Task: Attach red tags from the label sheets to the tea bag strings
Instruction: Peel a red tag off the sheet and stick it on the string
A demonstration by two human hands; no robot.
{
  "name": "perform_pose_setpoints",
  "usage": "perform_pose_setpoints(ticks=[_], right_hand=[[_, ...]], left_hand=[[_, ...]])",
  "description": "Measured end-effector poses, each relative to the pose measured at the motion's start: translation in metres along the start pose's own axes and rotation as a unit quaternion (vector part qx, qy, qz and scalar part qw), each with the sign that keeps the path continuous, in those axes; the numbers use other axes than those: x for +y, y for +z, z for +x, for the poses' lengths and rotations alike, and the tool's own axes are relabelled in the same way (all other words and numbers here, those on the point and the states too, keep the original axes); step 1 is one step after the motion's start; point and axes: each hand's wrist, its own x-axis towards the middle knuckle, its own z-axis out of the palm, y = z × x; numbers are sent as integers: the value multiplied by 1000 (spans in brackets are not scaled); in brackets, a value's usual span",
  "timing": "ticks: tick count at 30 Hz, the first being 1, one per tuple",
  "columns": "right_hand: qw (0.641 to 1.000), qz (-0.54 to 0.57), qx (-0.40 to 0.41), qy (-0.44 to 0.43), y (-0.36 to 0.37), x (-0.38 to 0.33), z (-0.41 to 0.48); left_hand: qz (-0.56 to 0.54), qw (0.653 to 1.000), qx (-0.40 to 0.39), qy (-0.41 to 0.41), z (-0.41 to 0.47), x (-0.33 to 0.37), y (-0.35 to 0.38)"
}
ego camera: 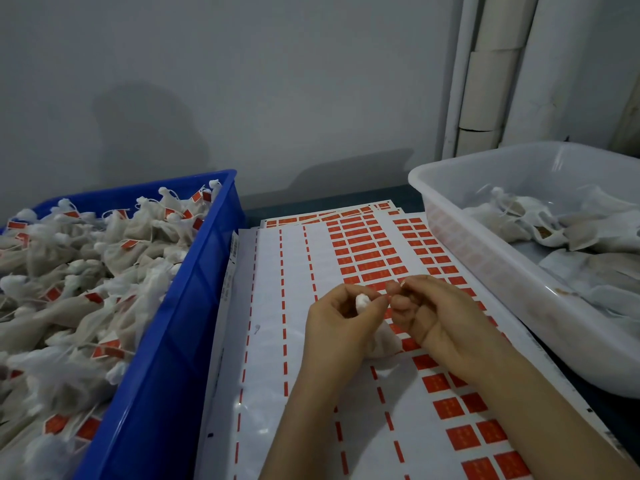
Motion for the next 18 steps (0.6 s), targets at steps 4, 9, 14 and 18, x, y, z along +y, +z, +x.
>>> perform_pose_setpoints(ticks=[4, 9, 14, 18], right_hand=[[997, 77, 4, -8, 1, 0, 4], [995, 79, 29, -57, 0, -4, 4], [993, -26, 36, -105, 0, -5, 0], [993, -35, 40, -110, 1, -7, -2]], left_hand=[[13, 1000, 7, 21, 0, -1, 1], [39, 998, -19, 41, -2, -1, 3], [36, 993, -103, 38, -9, -1, 4], [40, 992, -98, 66, -8, 1, 5]])
